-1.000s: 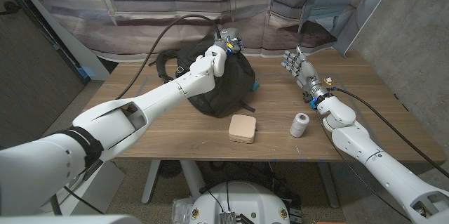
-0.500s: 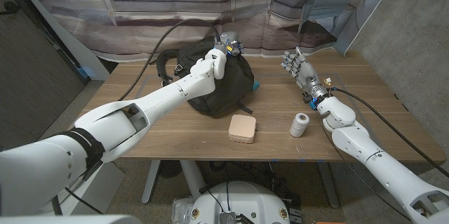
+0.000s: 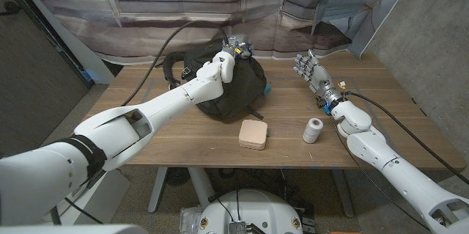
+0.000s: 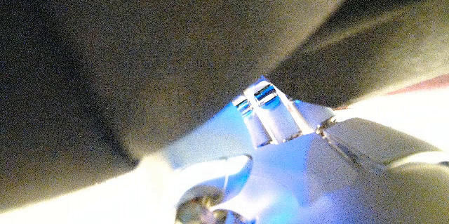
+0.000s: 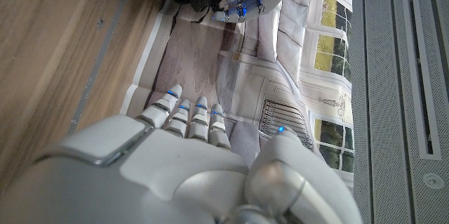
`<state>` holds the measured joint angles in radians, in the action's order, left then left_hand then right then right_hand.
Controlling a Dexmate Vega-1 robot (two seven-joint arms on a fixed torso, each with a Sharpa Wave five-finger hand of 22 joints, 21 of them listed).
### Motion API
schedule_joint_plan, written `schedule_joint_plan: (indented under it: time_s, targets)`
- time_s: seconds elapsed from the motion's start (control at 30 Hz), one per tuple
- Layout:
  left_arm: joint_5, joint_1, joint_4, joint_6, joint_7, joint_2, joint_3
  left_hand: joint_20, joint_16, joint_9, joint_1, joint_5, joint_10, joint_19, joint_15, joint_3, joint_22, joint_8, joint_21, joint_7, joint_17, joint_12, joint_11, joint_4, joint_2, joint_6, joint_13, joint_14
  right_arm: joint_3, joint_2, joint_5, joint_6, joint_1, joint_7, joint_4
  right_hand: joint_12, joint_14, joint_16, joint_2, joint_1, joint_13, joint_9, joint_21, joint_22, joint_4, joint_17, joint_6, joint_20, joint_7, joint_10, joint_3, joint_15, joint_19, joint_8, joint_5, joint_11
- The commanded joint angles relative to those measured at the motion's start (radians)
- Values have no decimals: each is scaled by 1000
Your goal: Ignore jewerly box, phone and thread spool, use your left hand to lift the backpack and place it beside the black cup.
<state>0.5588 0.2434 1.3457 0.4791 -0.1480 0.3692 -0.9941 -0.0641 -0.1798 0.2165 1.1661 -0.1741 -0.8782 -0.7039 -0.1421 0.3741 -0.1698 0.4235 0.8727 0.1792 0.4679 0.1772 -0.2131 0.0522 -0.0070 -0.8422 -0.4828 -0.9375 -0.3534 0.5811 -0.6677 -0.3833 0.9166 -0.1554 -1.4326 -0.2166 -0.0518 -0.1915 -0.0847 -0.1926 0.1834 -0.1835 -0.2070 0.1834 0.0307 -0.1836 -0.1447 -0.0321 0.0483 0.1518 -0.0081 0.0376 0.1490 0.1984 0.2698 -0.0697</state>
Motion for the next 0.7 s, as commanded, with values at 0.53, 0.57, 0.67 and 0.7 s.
schedule_joint_plan:
  time_s: [0.53,0.57,0.67,0.7]
  targets:
    - [-8,-25,-17,-23,45,11,-7,120,1,-8,-74,-24,227,279,-17,-12,-7,-79,-168,10,-120,2,3,-18,-23,134,95,384,-9,-8,7,11,-9,11,3,1,-8,4,-3,-4,4,-4,0,6,3,-2,-7,1,-4,14,-9,0,7,-2,-2,-1]
    - [-12,-24,-20,-28,43,10,-5,123,-1,-8,-76,-24,236,290,-16,-13,-7,-82,-175,11,-123,2,3,-19,-23,138,97,391,-10,-7,10,8,-10,9,5,1,-8,4,-3,-5,4,-4,0,6,3,-2,-7,1,-3,13,-9,0,8,-2,-2,1]
    - [-10,-28,-24,-31,44,9,-7,135,-1,-9,-85,-28,281,326,-4,-19,-7,-97,-198,12,-136,0,4,-21,-26,166,109,436,-8,-8,8,12,-7,17,-1,0,-8,4,-3,-5,4,-4,0,6,3,-2,-7,1,-3,15,-9,0,8,-2,-2,0]
    - [-15,-28,-25,-37,47,9,-5,137,-2,-9,-87,-29,288,328,-6,-20,-7,-99,-200,16,-138,1,4,-21,-27,170,111,440,-8,-8,9,12,-6,18,-2,0,-8,4,-3,-5,4,-4,0,6,3,-2,-8,1,-3,15,-9,0,8,-2,-2,-1]
